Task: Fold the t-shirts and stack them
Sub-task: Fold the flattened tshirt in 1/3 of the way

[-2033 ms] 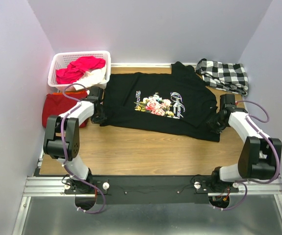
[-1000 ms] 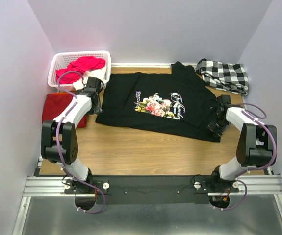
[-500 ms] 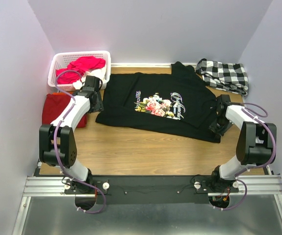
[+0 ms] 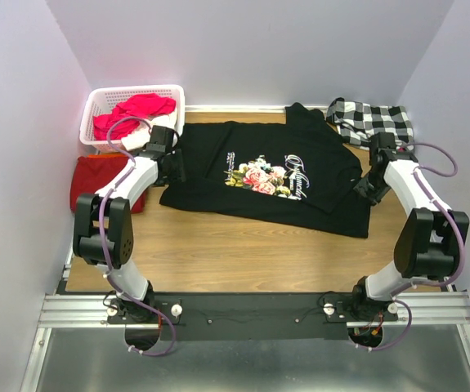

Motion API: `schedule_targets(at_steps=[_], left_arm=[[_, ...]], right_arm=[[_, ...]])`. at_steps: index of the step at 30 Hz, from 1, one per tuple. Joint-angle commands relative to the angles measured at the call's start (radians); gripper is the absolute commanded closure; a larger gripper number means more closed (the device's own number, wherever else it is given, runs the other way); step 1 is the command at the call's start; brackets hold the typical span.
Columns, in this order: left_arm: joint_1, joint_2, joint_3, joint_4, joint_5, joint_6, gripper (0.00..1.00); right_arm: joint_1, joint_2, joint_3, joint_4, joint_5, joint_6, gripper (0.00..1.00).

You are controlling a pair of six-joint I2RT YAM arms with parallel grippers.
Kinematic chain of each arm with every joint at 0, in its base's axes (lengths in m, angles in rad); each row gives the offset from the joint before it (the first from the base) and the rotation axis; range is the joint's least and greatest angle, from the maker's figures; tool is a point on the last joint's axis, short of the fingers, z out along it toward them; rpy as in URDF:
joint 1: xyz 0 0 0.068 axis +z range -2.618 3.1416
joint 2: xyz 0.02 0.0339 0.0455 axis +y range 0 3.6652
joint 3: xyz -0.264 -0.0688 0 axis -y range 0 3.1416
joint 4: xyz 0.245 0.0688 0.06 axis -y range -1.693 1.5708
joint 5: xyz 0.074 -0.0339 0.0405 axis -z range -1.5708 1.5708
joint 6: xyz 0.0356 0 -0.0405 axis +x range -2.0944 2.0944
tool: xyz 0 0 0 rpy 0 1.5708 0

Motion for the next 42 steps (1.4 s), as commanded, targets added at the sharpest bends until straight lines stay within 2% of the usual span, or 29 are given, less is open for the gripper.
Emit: schedule_targets(at_steps=[1, 15, 21, 33, 42], left_arm=[[-0.019, 0.047, 0.012, 0.030, 0.045, 0.024, 0.34], [-0.049, 0.107, -0.009, -0.092, -0.067, -0.017, 0.35], [-0.049, 0.112, -0.049, -0.161, -0.082, -0.074, 0.38], [-0.061, 0.147, -0.147, -0.206, -0.053, -0.143, 0.43], [-0.110, 0.060, -0.298, -0.226, -0.012, -0.192, 0.45]], right_arm=[[-0.005, 0.031, 0.019, -0.006, -0.024, -0.058, 0.57], [0.014, 0.161, -0.004, 0.012, -0.213, -0.197, 0.55], [0.017, 0.219, -0.017, 0.005, -0.231, -0.201, 0.56], [0.017, 0.253, -0.121, -0.023, -0.145, -0.170, 0.56], [0.015, 0.262, -0.112, -0.035, -0.055, -0.159, 0.56]])
